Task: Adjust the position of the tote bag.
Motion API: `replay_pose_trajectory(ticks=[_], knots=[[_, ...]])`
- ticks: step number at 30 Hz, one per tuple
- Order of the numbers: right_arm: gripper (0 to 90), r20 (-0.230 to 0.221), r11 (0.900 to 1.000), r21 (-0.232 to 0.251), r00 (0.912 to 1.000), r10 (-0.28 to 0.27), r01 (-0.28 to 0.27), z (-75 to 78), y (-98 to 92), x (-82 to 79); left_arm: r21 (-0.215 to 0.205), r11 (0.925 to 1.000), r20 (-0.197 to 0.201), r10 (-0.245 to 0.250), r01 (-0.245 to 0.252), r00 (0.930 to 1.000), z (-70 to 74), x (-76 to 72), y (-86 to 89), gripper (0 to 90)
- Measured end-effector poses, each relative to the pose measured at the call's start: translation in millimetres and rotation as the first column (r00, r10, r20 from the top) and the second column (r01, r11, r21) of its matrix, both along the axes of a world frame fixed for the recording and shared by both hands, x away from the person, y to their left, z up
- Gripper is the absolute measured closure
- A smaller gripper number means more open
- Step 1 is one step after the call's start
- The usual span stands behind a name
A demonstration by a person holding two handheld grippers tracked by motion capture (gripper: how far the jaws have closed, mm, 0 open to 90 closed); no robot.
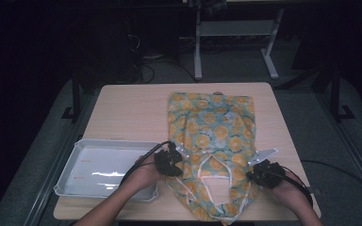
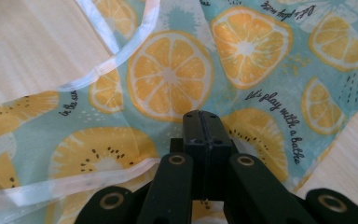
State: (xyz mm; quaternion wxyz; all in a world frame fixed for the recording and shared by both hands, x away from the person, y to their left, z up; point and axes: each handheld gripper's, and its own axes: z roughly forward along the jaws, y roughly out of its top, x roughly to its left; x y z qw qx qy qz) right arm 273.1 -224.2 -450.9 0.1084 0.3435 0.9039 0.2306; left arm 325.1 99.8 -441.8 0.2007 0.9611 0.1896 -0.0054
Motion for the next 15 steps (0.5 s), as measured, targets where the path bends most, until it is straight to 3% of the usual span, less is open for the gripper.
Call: replay_pose_trajectory(ticks=[15], knots=[[89.6, -0.024, 0.999, 0.011, 0.9988, 0.042, -0.042, 1.1, 2.1, -35.6, 0.010, 0.9995, -0.030, -0.030, 0.030, 0.9991, 1.1, -26.0, 3.2, 90.0]])
